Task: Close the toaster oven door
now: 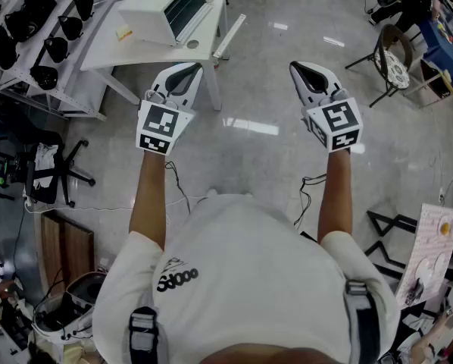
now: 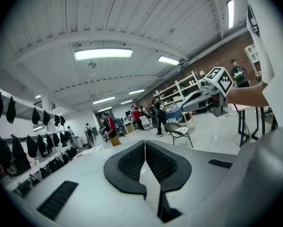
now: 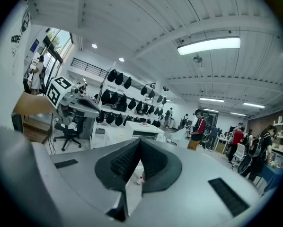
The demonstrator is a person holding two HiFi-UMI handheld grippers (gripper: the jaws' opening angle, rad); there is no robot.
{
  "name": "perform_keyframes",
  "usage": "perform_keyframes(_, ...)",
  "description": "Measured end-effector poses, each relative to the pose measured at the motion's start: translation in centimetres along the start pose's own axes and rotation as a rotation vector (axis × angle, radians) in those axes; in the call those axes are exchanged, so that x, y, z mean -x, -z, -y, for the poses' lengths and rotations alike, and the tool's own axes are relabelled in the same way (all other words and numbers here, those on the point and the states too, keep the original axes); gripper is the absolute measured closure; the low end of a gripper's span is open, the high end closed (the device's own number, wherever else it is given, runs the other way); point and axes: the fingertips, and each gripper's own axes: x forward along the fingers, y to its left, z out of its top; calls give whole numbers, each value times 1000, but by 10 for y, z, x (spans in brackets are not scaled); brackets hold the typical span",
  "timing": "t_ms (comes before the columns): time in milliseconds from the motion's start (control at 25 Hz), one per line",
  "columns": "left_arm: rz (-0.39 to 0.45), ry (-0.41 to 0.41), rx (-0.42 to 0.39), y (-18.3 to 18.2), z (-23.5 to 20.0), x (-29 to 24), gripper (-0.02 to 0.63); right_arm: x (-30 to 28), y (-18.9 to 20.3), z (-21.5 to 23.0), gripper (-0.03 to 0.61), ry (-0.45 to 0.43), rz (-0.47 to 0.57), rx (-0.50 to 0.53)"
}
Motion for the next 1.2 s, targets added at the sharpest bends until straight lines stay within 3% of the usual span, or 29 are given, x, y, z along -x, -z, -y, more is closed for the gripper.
perform_keyframes(400,-44,21,-19,-4,29,-35,594,2,30,32,581,-30,39,-34)
perform_keyframes(720,-48,11,-6,7,7,-69,594,-27,42,49,581,-25,36,-17)
perform_keyframes(920,-26,15,13,30,-30,-110,594,-73,49,74,581,-6,20,-8)
perform_keyframes(1200,-11,10,67,53,-123,-193,594,-181,37,129,581,-14,-20,26)
